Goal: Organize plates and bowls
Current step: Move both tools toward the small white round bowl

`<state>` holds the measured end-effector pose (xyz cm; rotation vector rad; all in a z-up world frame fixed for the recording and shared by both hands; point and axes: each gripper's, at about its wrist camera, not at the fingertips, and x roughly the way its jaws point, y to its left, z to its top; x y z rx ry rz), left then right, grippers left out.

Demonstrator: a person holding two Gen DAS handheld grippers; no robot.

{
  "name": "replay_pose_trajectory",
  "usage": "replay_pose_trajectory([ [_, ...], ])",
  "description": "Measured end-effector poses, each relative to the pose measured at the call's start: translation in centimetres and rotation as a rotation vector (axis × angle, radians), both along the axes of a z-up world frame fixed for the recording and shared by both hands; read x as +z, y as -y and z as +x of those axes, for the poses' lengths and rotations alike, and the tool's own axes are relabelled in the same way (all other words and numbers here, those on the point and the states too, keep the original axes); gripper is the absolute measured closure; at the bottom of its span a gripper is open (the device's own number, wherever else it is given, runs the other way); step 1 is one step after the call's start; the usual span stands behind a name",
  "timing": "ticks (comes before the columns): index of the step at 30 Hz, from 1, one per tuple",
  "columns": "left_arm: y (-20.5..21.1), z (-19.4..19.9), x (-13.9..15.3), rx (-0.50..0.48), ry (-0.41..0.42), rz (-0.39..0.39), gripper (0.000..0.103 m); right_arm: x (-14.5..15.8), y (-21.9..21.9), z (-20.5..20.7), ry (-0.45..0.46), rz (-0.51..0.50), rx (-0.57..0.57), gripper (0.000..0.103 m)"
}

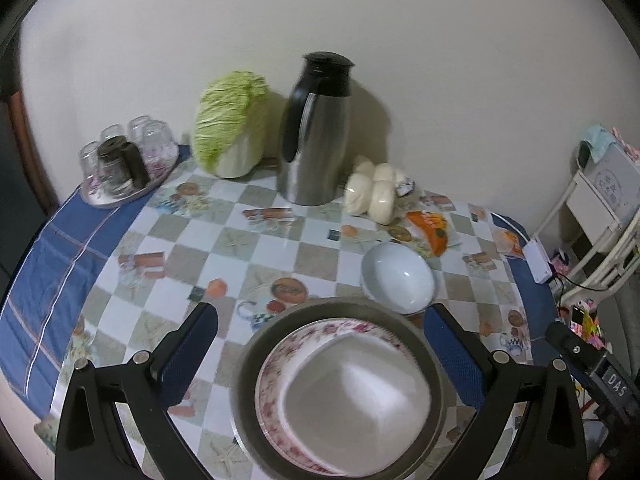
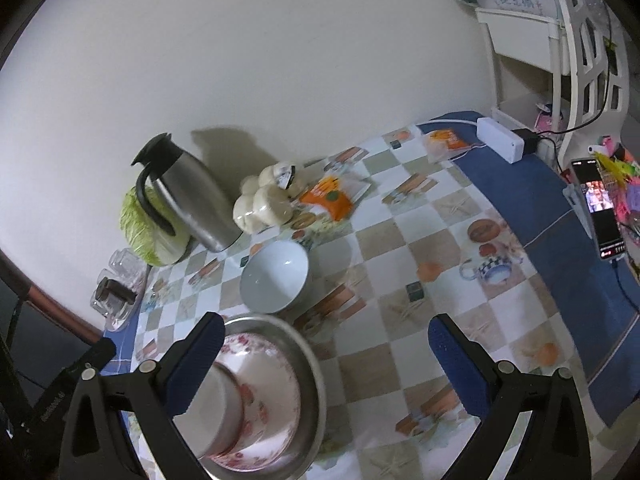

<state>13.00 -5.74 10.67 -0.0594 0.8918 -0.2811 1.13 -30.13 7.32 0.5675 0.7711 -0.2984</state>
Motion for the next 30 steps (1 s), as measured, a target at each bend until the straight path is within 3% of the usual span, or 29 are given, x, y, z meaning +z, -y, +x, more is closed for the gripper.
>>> replay_pose_trajectory([
  [5, 2.0, 2.6, 0.2, -0.035, -0.039, 0.058, 0.001, -1.0, 1.0, 0.9, -0.013, 0.014, -0.026, 0.000],
  [15, 5.6, 7.2, 0.1, -0.161, -0.161, 0.071, 0.001, -2.6, 1.4, 3.6, -0.040, 0.007, 0.010, 0.000],
  [22, 8.1, 10.1, -1.0, -0.177, -0.153, 0.198, 0.001, -5.0, 1.9, 6.1, -0.052, 0.020, 0.003, 0.001],
  [27, 8.8, 12.1, -2.8, -0.189, -0.199, 0.222, 0.003, -6.8, 1.4, 8.3, -0.065, 0.046, 0.030, 0.011],
  [30, 9.0, 13.4, -4.5, -0.198, -0.247, 0.230, 0.013, -7.8, 1.0, 9.6, -0.076, 0.046, 0.049, 0.016],
])
